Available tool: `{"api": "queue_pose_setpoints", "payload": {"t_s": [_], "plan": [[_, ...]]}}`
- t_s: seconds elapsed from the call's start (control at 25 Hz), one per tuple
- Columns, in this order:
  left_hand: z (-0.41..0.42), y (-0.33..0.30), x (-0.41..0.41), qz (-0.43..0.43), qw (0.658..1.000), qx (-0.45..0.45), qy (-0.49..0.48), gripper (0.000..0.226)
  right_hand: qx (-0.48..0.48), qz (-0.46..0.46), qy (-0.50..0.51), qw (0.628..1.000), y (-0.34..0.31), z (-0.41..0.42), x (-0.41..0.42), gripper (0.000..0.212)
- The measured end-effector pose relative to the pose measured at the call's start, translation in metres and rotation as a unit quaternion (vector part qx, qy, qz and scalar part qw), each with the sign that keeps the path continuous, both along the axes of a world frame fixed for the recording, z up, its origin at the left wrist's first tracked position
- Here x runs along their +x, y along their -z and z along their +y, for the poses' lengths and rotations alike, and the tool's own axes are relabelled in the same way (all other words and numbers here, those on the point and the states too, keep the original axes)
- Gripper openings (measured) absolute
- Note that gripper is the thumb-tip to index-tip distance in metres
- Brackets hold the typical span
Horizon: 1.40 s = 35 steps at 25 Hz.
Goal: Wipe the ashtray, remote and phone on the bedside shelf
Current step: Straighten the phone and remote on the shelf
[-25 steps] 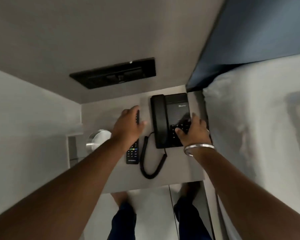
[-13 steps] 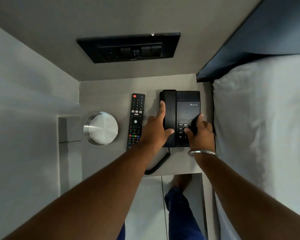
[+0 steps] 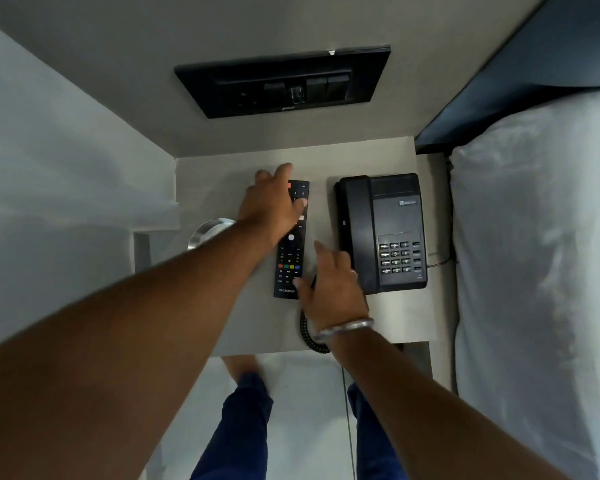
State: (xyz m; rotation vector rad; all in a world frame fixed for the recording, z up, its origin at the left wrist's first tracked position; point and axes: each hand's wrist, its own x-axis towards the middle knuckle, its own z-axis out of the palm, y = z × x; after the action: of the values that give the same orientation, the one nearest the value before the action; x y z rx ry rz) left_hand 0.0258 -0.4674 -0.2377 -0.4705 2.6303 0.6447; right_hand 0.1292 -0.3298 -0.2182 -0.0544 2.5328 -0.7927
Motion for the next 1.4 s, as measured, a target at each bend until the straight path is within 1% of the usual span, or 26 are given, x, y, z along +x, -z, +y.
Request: {"api": "queue_pose_setpoints", "payload": {"t_s": [0.04, 0.08, 0.12, 0.2, 0.24, 0.32, 0.44, 0.52, 0.72, 0.84, 0.96, 1.04, 1.08, 1.12, 1.2, 1.28, 1.32, 1.4], "plan": [[-0.006, 0.005, -0.006, -0.032, 0.999, 0.005, 0.017, 0.07, 0.013, -0.036, 0.006, 0.999, 0.008, -0.016, 0.002, 0.076], [-0.009, 0.009, -0.009, -0.05, 0.998, 0.013, 0.032, 0.07, 0.028, -0.053, 0.008, 0.998, 0.014, -0.029, 0.002, 0.083], [-0.009, 0.013, -0.011, -0.051, 0.998, 0.025, 0.039, 0.068, 0.046, -0.058, 0.003, 0.997, 0.021, -0.039, 0.001, 0.089], [-0.007, 0.021, -0.009, -0.03, 0.998, 0.049, 0.032, 0.054, 0.087, -0.062, -0.016, 0.994, 0.031, -0.051, -0.001, 0.096], [-0.007, 0.025, -0.009, -0.022, 0.998, 0.059, 0.022, 0.048, 0.103, -0.064, -0.026, 0.992, 0.034, -0.053, -0.001, 0.097], [-0.01, 0.028, -0.008, -0.019, 0.996, 0.085, 0.001, 0.042, 0.12, -0.059, -0.046, 0.99, 0.037, -0.05, -0.001, 0.096], [-0.013, 0.029, -0.005, -0.016, 0.992, 0.128, -0.014, 0.041, 0.131, -0.051, -0.062, 0.988, 0.037, -0.04, -0.003, 0.093], [-0.015, 0.03, -0.002, -0.014, 0.99, 0.14, -0.018, 0.041, 0.133, -0.051, -0.067, 0.987, 0.038, -0.036, -0.003, 0.095], [-0.016, 0.031, 0.001, -0.012, 0.992, 0.125, -0.018, 0.043, 0.125, -0.041, -0.067, 0.989, 0.041, -0.035, 0.0, 0.099], [-0.019, 0.027, 0.004, -0.026, 0.993, 0.111, -0.015, 0.047, 0.117, -0.038, -0.064, 0.99, 0.038, -0.035, 0.002, 0.101], [-0.025, 0.016, 0.005, -0.023, 0.998, 0.057, 0.018, 0.061, 0.103, 0.027, -0.034, 0.994, 0.026, -0.037, 0.002, 0.104], [-0.041, 0.003, 0.008, 0.012, 0.999, 0.024, 0.022, 0.062, 0.071, 0.083, -0.032, 0.994, 0.017, -0.042, 0.003, 0.097], [-0.055, -0.002, 0.012, 0.028, 0.999, 0.018, 0.016, 0.056, 0.049, 0.094, -0.041, 0.994, 0.014, -0.046, 0.004, 0.089], [-0.073, -0.007, 0.018, 0.034, 0.999, 0.016, 0.005, 0.049, 0.028, 0.083, -0.054, 0.995, 0.011, -0.052, 0.004, 0.079], [-0.113, -0.013, 0.042, 0.017, 0.999, 0.021, -0.036, 0.04, -0.009, 0.011, -0.05, 0.999, 0.011, -0.068, 0.002, 0.068], [-0.143, -0.013, 0.073, -0.006, 0.995, 0.042, -0.085, 0.036, -0.024, -0.071, -0.012, 0.997, 0.017, -0.086, -0.005, 0.063], [-0.151, -0.012, 0.089, -0.018, 0.993, 0.062, -0.1, 0.033, -0.026, -0.094, 0.004, 0.995, 0.019, -0.094, -0.007, 0.06], [-0.153, -0.008, 0.112, -0.037, 0.987, 0.108, -0.114, 0.028, -0.023, -0.1, 0.024, 0.994, 0.024, -0.105, -0.008, 0.051]]}}
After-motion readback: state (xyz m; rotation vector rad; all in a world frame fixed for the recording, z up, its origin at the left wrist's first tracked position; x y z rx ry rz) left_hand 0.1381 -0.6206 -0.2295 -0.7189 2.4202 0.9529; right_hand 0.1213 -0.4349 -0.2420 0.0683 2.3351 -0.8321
